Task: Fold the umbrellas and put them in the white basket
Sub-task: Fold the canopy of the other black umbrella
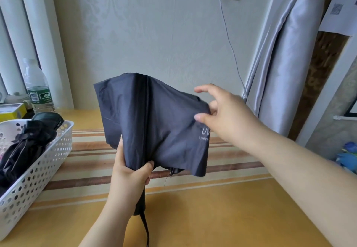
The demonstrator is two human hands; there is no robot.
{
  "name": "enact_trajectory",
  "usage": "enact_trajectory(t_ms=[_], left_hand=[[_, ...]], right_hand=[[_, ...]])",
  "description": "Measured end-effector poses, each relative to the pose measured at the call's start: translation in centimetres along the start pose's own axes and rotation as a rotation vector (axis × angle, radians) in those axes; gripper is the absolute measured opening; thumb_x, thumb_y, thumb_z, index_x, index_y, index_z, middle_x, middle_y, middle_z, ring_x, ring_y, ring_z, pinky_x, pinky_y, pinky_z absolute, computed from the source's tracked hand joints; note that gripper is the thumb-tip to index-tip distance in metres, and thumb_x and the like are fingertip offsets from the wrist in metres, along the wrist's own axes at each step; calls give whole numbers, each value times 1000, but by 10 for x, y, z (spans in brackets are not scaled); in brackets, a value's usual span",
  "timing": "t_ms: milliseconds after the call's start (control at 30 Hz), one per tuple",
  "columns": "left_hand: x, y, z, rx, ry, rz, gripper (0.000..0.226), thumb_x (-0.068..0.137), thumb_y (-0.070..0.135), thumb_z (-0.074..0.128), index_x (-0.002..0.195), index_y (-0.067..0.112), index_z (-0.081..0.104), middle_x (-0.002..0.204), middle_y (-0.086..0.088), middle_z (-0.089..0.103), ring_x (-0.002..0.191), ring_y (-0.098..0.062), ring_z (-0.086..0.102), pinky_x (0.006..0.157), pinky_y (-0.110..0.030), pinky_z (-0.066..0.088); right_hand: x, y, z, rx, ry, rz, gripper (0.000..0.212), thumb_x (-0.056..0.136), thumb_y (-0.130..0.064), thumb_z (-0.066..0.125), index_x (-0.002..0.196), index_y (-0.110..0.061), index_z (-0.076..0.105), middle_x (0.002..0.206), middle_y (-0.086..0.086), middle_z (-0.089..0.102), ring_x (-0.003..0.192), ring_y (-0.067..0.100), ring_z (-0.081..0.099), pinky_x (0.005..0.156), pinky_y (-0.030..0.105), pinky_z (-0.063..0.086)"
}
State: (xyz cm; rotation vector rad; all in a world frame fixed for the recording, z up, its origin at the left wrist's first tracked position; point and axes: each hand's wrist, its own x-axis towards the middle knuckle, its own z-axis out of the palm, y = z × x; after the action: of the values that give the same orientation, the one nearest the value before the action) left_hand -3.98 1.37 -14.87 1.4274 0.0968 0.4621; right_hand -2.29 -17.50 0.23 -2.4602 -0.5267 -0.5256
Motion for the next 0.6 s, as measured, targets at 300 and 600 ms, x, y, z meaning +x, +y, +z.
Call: enact_trajectory(t_ms=[300,600], left_hand=[[-1,2,-1,-10,-30,26,88,81,-11,64,143,42,33,103,1,57,54,-17,46,47,-25,46],[-4,-1,3,-23,-61,9,93,79,-12,67,142,47,31,105,2,58,51,-14,45,46,-25,44]], right_hand=[[1,9,-17,175,-510,142,33,99,-3,47,72,-15,61,62,-8,60,55,3,46,59,23,38],[10,8,-33,-35,-341,297,43,81,4,38,44,-18,35,43,-1,39,54,19,30,55,30,20]])
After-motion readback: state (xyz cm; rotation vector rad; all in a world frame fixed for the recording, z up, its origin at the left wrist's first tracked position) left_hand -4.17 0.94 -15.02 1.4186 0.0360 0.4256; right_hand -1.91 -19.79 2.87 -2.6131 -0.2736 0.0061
